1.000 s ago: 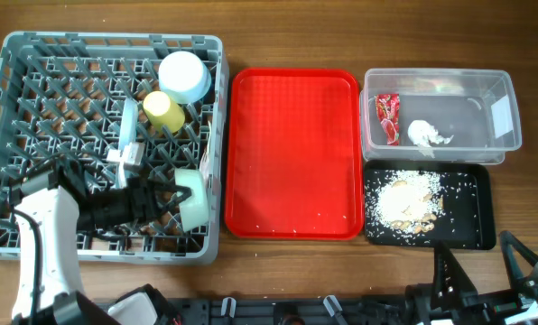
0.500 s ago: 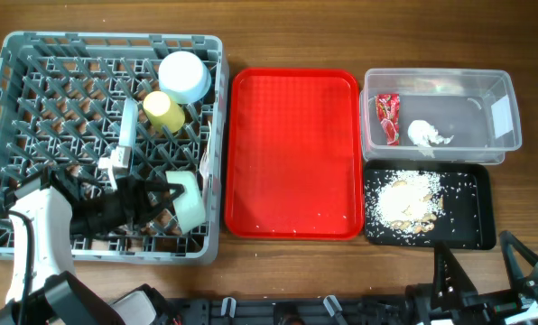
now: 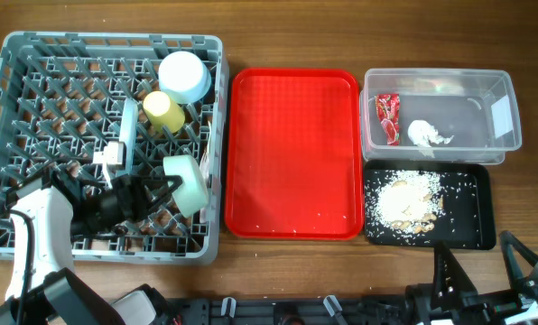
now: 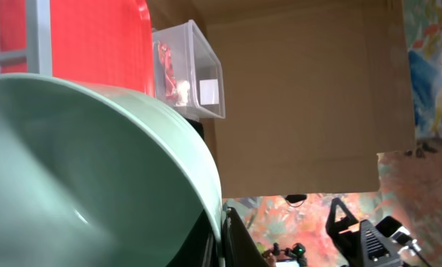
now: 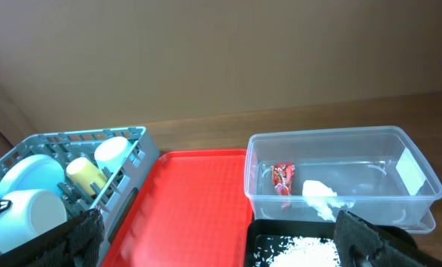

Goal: Sort waste into correct bins and load items into the dishwasher rack
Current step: 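Lower the bowl with the left gripper into the rack's right edge, then push the bowl upright into the rack slots with the left gripper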

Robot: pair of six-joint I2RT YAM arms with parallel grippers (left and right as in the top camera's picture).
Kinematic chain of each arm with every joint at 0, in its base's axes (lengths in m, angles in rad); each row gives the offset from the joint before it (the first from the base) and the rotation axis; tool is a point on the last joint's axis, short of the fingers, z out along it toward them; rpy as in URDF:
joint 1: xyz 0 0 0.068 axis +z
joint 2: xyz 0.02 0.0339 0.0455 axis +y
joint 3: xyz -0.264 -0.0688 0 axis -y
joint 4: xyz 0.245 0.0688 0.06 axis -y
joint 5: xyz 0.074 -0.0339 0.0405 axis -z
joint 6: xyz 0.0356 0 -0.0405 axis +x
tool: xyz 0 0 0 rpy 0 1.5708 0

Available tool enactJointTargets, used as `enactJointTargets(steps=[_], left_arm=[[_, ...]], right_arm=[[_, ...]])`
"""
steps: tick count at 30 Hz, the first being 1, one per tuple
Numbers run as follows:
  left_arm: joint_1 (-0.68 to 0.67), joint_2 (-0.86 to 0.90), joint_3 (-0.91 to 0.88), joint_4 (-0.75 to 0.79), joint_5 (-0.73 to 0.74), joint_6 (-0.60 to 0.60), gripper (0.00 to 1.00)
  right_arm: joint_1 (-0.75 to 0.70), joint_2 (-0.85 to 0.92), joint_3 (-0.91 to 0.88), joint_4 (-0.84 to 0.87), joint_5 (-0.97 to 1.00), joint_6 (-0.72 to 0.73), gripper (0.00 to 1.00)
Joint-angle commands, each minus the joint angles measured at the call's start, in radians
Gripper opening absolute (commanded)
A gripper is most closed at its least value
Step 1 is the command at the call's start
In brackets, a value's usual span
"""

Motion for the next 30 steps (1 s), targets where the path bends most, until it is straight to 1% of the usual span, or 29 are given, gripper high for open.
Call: enactJointTargets(steps=[1,6,10,16,17,18,19,20,26,30], left_arm=[[0.008,0.008,-0.044,0.037,0.032,0.031,0.04],[0.008,0.018,-0.102,0.120,0.053,0.028,0.04],[0.009,0.023,-0.102,0.121,0.042,0.027,0.04],[0.046,0.023,-0.098,0.116,-0.018,0.027,0.04],[0.060,0.023,-0.097,0.113,-0.046,0.027,0.08],[0.070,0.023,-0.095,0.109,-0.064,0.027,0.15],[0.085,0.023,-0.090,0.095,-0.089,0.027,0.25],[0.103,0.023,-0.082,0.078,-0.111,0.027,1.00],[0.222,0.010,0.014,-0.076,-0.229,0.039,1.00],[0.275,-0.031,0.098,-0.147,-0.290,0.038,1.00]], right_arm=[[-0.004,-0.011,-0.003,0.002,0.014,0.011,1.00],[-0.004,-0.011,-0.003,0.002,0.014,0.011,1.00],[-0.004,-0.011,-0.003,0.002,0.014,0.011,1.00],[-0.004,-0.011,-0.003,0.002,0.014,0.011,1.00],[-0.004,-0.011,-0.003,0.002,0.014,0.011,1.00],[-0.004,-0.011,-0.003,0.002,0.014,0.011,1.00],[-0.004,-0.011,-0.003,0.002,0.014,0.011,1.00],[-0.004,-0.011,-0.003,0.002,0.014,0.011,1.00],[-0.004,-0.011,-0.003,0.002,0.014,0.011,1.00],[-0.004,-0.011,-0.003,0.002,0.014,0.011,1.00]])
